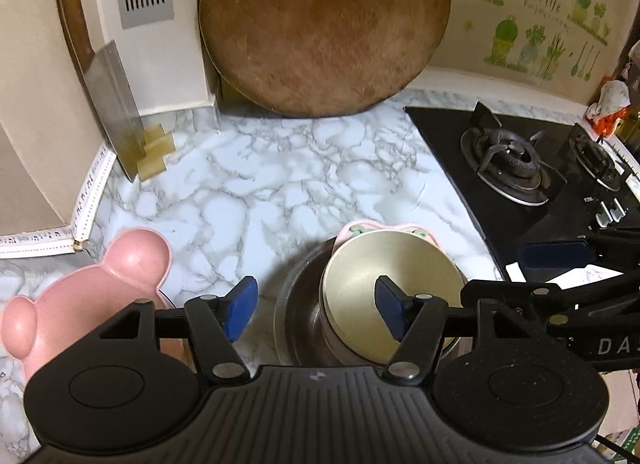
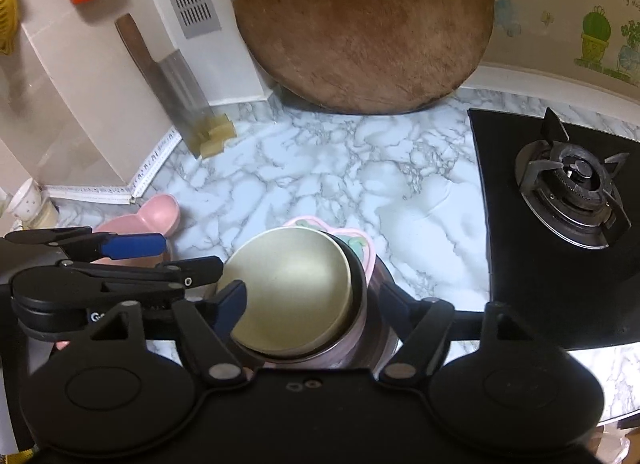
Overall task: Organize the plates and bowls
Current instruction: 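Move both grippers to the steel bowl rim and close them on it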
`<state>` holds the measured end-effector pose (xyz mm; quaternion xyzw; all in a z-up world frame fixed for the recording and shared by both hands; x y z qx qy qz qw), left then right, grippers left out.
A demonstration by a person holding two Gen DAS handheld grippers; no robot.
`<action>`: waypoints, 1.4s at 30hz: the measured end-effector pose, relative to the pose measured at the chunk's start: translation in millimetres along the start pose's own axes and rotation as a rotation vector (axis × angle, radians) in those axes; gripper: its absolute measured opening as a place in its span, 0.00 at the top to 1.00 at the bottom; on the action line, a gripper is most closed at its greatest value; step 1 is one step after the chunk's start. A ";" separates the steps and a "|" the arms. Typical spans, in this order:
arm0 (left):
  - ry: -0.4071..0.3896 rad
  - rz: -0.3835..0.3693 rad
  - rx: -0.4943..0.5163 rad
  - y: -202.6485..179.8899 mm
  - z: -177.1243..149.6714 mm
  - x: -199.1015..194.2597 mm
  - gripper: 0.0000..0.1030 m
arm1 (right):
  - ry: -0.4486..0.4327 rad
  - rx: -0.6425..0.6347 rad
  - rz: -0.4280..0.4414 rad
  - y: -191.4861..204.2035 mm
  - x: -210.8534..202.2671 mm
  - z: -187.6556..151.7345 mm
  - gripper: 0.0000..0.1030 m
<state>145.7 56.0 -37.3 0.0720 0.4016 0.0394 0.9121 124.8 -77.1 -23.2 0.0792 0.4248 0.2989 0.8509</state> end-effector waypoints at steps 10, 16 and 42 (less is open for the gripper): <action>-0.103 -0.010 -0.038 10.8 -12.1 -25.6 0.25 | -0.088 -0.081 -0.003 11.6 -23.1 -9.9 0.02; -0.127 -0.007 -0.068 19.2 -25.5 -27.7 0.25 | -0.137 -0.145 -0.032 13.9 -33.5 -23.6 0.01; 0.093 0.066 -0.187 30.8 -64.5 56.5 0.25 | 0.010 -0.009 -0.066 -79.2 17.7 -45.9 0.24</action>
Point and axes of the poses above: each gripper's, at about its wrist camera, not at the fingertips, and x roughly the way its jaws point, y to its left, z to its top, the point moved 1 cm from there along x, roughly the way its jaws point, and after that the axes turned 15 degrees about z, right-handed, at the moved point
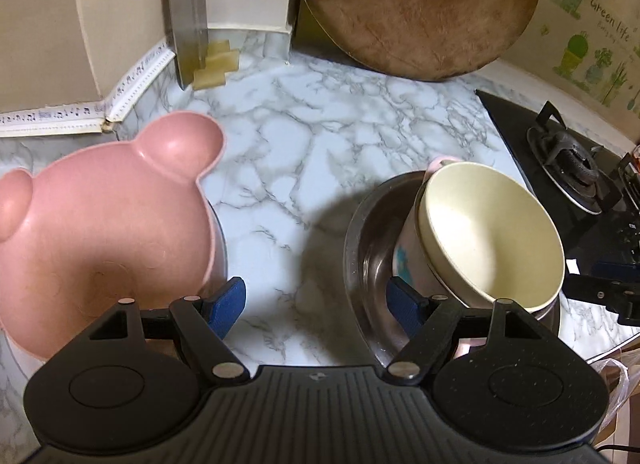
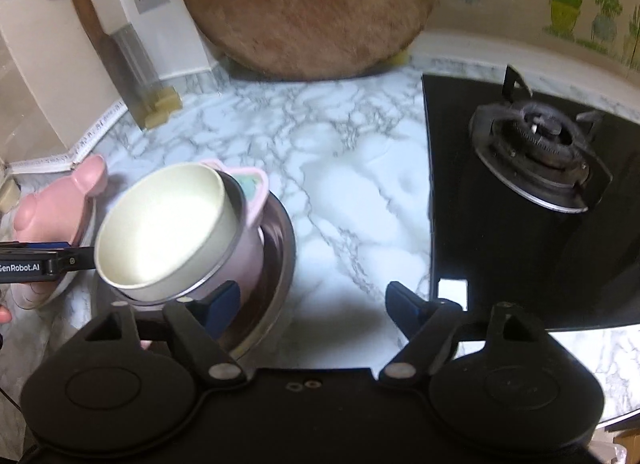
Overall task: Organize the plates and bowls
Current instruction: 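Move both grippers to the steel bowl rim and close them on it, then lift the nested steel bowl, pot and cream bowl and carry toward the plate stack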
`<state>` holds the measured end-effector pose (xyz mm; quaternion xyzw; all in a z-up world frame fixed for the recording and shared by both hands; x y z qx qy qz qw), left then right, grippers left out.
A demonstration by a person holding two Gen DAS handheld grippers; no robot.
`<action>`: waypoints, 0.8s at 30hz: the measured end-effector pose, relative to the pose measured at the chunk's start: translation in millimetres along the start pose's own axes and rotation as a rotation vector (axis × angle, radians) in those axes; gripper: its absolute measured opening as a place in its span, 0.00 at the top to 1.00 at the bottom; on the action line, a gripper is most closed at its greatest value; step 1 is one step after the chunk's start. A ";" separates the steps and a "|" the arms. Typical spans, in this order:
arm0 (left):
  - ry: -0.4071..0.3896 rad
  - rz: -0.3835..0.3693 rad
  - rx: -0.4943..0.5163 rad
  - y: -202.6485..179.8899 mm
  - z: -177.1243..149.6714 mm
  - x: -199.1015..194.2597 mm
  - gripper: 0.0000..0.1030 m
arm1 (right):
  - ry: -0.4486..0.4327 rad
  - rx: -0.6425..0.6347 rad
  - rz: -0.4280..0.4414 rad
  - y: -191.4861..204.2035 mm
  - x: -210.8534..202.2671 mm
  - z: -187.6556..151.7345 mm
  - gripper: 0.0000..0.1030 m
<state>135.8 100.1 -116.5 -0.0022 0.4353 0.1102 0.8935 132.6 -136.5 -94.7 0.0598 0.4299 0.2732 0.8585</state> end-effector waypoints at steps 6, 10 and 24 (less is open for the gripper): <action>-0.010 0.035 -0.004 -9.8 5.5 9.1 0.26 | 0.050 0.009 0.023 -5.3 19.3 5.5 0.41; 0.004 0.044 0.001 -13.5 7.2 15.6 0.35 | 0.087 0.027 0.046 -9.2 31.3 11.0 0.53; 0.084 -0.015 -0.015 -21.3 4.1 25.1 0.72 | 0.146 0.042 0.094 -9.6 49.1 23.1 0.80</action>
Point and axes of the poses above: each gripper's, at about its wrist camera, not at the fingertips, and x roughly the way its jaws point, y to its left, z to its top, the point moved 1 cm from there along x, roughly the way its jaws point, and after that the axes turned 15 degrees about z, right-handed, at the moved point
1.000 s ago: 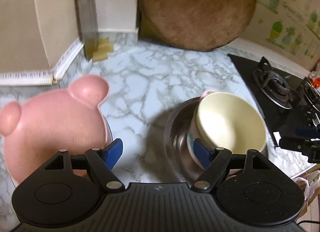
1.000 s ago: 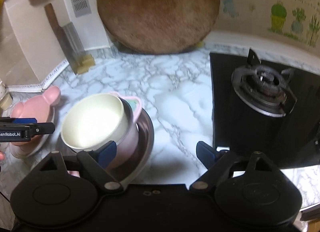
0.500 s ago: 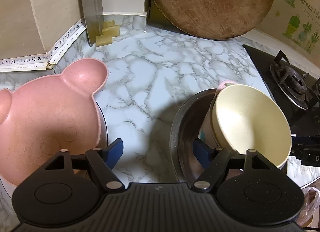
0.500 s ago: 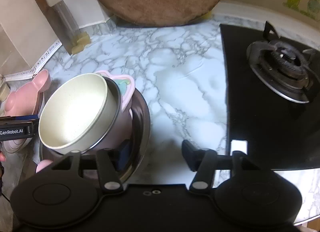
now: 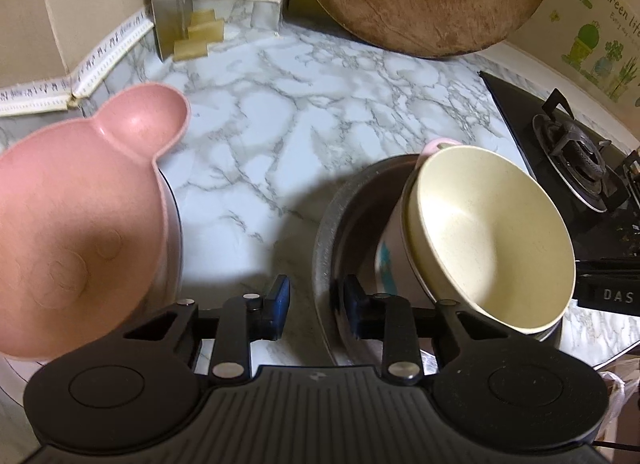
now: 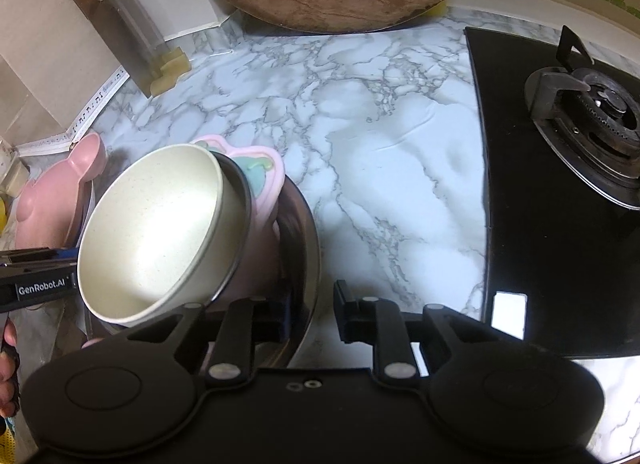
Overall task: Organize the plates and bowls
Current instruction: 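Lift the nested steel bowl, pot and cream bowl and carry toward the plate stack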
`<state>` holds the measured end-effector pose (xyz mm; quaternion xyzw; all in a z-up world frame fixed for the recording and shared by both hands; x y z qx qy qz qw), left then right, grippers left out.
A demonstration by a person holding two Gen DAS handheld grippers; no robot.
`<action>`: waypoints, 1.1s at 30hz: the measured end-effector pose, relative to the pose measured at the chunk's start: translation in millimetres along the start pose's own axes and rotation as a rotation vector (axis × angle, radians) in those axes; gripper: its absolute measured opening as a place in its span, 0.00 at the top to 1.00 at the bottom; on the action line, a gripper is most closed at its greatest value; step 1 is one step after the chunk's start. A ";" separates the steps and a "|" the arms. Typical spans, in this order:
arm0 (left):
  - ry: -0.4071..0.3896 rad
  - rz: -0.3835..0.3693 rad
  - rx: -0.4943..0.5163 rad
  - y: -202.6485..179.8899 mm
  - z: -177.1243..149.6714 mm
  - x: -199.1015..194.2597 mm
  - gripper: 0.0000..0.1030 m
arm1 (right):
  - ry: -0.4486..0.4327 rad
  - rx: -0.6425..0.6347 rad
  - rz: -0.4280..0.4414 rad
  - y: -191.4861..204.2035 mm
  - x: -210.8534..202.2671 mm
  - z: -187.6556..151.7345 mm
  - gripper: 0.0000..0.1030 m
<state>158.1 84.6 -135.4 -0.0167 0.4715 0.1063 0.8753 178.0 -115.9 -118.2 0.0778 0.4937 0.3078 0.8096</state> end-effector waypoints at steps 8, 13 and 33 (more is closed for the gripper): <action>-0.007 -0.011 0.019 -6.4 -0.6 -0.8 0.81 | 0.027 -0.008 0.012 2.3 4.8 1.8 0.87; -0.007 -0.004 0.028 -4.6 0.2 -0.4 0.86 | 0.031 -0.011 0.013 2.5 4.9 2.3 0.87; -0.050 0.000 0.032 -4.8 -0.3 -12.7 0.86 | 0.007 -0.037 0.002 9.1 -3.4 4.2 0.88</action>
Point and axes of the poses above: each gripper's, at about its wrist camera, not at the fingertips, and x roughly the way its jaws point, y to its left, z to its top, the point moved 1 cm from there along x, roughly the way its jaws point, and after that the axes turned 15 degrees about z, right-handed, at the moved point
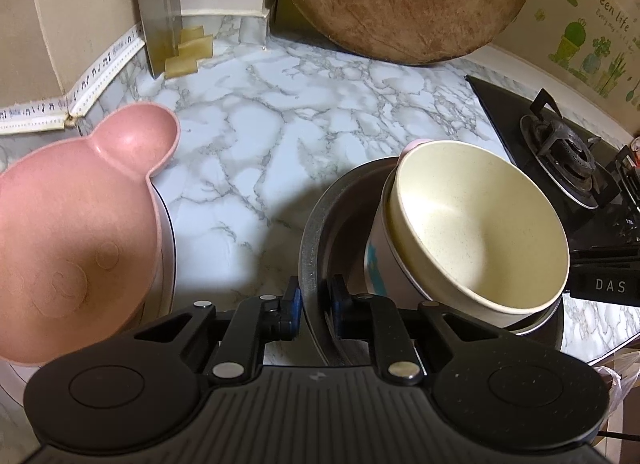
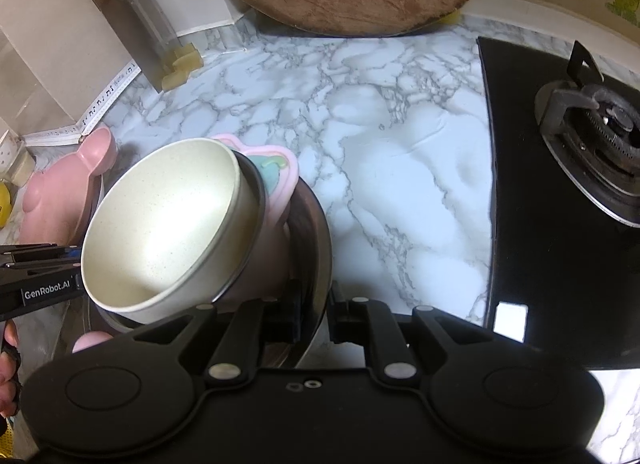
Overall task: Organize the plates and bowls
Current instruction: 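Lift the nested steel bowl, pot and cream bowl and carry toward the plate stack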
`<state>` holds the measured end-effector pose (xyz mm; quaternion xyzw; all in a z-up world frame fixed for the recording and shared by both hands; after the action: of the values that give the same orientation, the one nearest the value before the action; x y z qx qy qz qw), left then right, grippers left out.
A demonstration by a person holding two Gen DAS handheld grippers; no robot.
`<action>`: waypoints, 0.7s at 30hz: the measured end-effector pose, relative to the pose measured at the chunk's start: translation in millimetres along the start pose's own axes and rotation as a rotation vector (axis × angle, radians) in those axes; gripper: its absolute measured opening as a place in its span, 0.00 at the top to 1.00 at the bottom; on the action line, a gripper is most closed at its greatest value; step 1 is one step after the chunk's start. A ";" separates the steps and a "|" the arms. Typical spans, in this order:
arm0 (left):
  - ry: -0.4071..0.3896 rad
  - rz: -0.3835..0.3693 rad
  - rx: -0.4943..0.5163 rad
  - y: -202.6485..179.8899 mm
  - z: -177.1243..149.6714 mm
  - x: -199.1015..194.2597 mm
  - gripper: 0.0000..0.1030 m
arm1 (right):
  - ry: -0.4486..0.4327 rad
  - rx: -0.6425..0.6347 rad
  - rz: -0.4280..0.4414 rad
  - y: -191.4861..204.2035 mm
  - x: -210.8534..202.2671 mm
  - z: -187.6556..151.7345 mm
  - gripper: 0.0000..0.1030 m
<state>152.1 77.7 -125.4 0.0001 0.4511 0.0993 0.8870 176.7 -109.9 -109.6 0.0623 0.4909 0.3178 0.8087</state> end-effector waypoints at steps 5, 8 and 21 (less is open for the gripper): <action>-0.007 -0.008 -0.012 4.4 4.3 -7.6 0.86 | -0.010 -0.006 0.004 3.5 -5.4 3.1 0.88; -0.016 -0.011 -0.018 7.8 7.5 -13.8 0.86 | -0.021 -0.016 0.003 9.9 -11.3 6.4 0.88; -0.052 -0.018 -0.086 41.0 23.2 -47.5 0.86 | -0.070 -0.078 0.020 48.9 -32.1 32.7 0.88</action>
<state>136.2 111.6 -69.9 -0.0396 0.4231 0.1106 0.8985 171.6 -82.8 -48.5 0.0470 0.4489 0.3423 0.8241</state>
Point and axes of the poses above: each gripper's, at about its wrist camera, not at the fingertips, and x roughly the way its jaws point, y to its left, z to its top, the point moved 1 cm from there along x, roughly the way its jaws point, and after that the axes turned 15 degrees about z, right-handed, at the moved point
